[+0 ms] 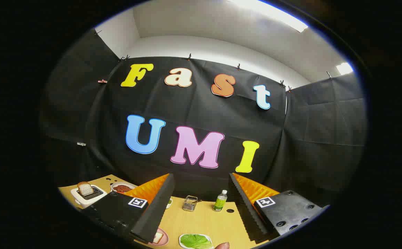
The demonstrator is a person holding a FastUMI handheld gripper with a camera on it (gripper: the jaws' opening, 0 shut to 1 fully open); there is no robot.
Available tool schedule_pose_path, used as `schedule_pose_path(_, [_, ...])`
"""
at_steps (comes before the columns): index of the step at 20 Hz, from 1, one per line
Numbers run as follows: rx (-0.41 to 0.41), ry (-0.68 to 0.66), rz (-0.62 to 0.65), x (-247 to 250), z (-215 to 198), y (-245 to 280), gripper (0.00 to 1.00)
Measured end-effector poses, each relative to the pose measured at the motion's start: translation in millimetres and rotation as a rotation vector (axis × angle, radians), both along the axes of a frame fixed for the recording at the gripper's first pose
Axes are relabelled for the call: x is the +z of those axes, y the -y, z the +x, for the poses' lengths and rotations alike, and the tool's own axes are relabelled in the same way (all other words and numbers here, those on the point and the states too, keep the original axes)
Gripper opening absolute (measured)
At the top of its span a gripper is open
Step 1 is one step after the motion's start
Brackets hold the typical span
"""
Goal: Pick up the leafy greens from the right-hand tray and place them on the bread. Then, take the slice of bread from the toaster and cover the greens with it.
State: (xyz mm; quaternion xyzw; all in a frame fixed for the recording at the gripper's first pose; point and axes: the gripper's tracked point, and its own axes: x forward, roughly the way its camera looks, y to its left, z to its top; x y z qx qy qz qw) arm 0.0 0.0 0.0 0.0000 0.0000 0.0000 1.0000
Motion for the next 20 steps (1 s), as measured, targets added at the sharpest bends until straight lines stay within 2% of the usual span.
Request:
schedule_pose_path(15, [0.028, -0.006, -0.002, -2.0, 3.2, -7.3, 0.97])
schedule_pose_path(17, [0.048, -0.035, -0.008, -13.9, 6.3, -9.1, 0.97])
schedule_pose_path(20, [0.114, -0.148, -0.022, -56.0, 10.7, -11.3, 0.97])
